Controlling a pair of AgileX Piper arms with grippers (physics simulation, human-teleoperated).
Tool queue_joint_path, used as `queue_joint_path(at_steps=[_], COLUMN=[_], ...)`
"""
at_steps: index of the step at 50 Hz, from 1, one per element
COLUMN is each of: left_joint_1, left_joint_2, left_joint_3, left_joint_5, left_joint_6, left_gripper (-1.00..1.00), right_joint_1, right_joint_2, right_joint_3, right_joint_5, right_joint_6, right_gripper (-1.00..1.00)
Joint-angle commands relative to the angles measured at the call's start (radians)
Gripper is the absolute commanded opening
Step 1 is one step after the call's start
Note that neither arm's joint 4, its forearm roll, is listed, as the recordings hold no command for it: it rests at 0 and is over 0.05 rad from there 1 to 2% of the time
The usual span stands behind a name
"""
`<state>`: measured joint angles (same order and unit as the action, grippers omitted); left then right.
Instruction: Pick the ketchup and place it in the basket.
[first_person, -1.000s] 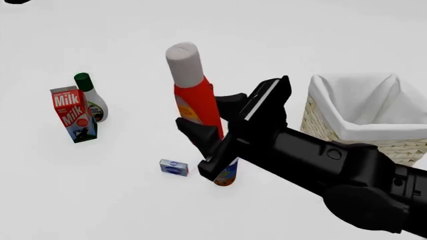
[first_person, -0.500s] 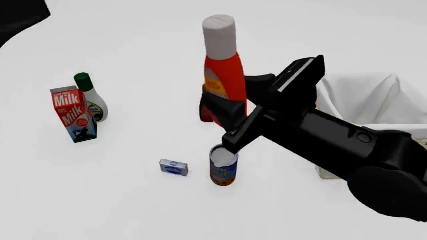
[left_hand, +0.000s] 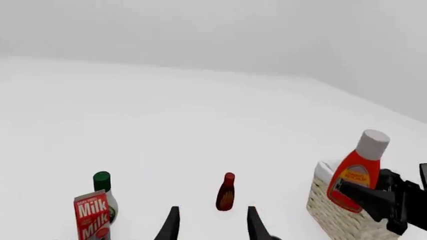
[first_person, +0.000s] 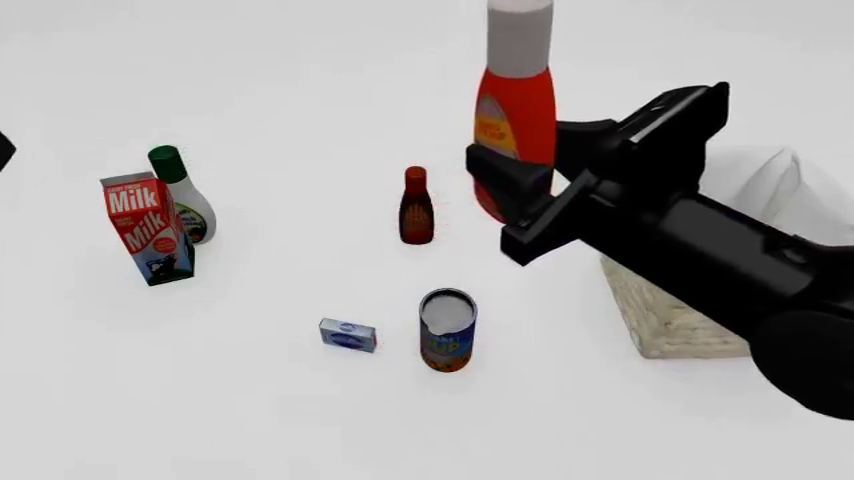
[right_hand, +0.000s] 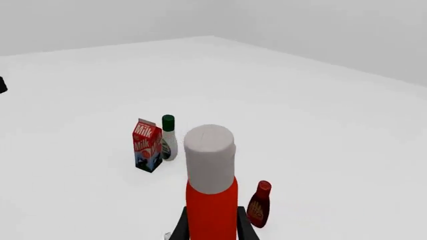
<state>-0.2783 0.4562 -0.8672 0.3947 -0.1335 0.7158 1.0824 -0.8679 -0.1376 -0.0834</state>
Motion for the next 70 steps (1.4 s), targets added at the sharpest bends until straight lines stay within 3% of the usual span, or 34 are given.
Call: queue_joint_path(at_steps=[1,2,3,5,6,8,10,15,24,33,34,46,51,70], left_joint_1=[0.057,0.056,0.072,0.068,0.083,0.090,0.105,0.097,0.105,0.169,0.214,0.245,0.284,0.295], left_joint_2=[-0.146,-0.153,-0.176,-0.211,-0.220,-0.239,-0.268,-0.313,-0.394,-0.455,-0.456,-0.456,-0.456,-0.456], left_joint_3=[0.179,0.196,0.214,0.235,0.243,0.265,0.287,0.332,0.418,0.484,0.495,0.589,0.630,0.719], left_joint_5=[-0.099,-0.104,-0.115,-0.119,-0.126,-0.135,-0.145,-0.158,-0.200,-0.258,-0.285,-0.360,-0.399,-0.477], left_joint_6=[0.030,0.014,0.051,0.028,0.063,0.021,0.067,0.070,0.142,0.153,0.170,0.122,0.123,0.138], left_gripper=[1.00,1.00,1.00,1.00,1.00,1.00,1.00,1.00,1.00,1.00,1.00,1.00,1.00,1.00], right_joint_1=[-0.054,-0.066,-0.076,-0.101,-0.111,-0.138,-0.159,-0.214,-0.292,-0.371,-0.378,-0.425,-0.460,-0.554], right_joint_2=[-0.016,-0.016,-0.019,-0.023,-0.024,-0.030,-0.037,-0.045,-0.063,-0.084,-0.085,-0.076,-0.057,-0.021], right_joint_3=[0.009,0.009,0.010,0.010,0.009,0.009,0.013,0.023,0.036,0.054,0.056,0.046,0.042,0.023], right_joint_5=[-0.010,-0.011,-0.013,-0.017,-0.017,-0.020,-0.022,-0.034,-0.049,-0.064,-0.067,-0.076,-0.094,-0.119], right_joint_6=[0.015,0.012,0.016,0.014,0.017,0.019,0.026,0.033,0.052,0.062,0.058,0.067,0.072,0.090], right_gripper=[-1.00,-1.00,-1.00,-1.00,-1.00,-1.00,-1.00,-1.00,-1.00,-1.00,-1.00,-1.00,-1.00,-1.00])
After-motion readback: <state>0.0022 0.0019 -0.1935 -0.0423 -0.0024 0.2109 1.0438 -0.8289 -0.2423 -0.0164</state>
